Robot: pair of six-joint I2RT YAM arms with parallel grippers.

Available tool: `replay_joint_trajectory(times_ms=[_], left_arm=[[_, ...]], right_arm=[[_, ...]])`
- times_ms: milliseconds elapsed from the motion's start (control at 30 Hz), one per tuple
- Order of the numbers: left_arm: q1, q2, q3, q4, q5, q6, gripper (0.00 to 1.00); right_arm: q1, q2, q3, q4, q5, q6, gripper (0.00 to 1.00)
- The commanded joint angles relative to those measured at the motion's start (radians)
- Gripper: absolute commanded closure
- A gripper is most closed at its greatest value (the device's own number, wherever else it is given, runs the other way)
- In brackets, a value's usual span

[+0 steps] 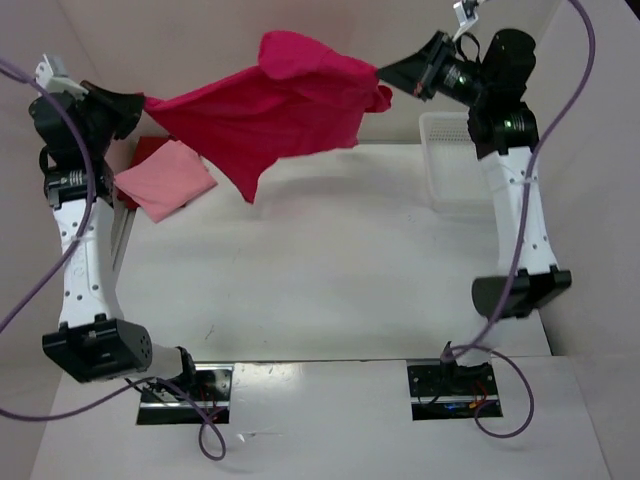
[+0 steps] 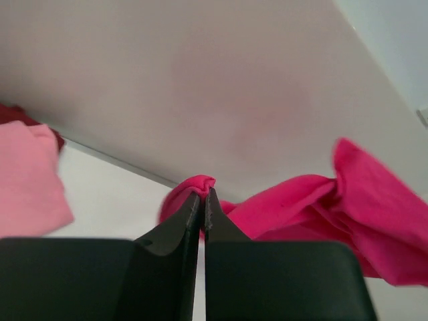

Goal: Fold and stack the t-shirts

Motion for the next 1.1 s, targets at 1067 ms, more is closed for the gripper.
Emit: replay_joint_trajectory(times_ms=[1067], left_arm=[[0.024,-0.23,-0.912,0.032,-0.122,0.027,0.87]], right_arm=[[-0.138,-0.183,-1.183,-0.049,0.435,-0.18,0.83]])
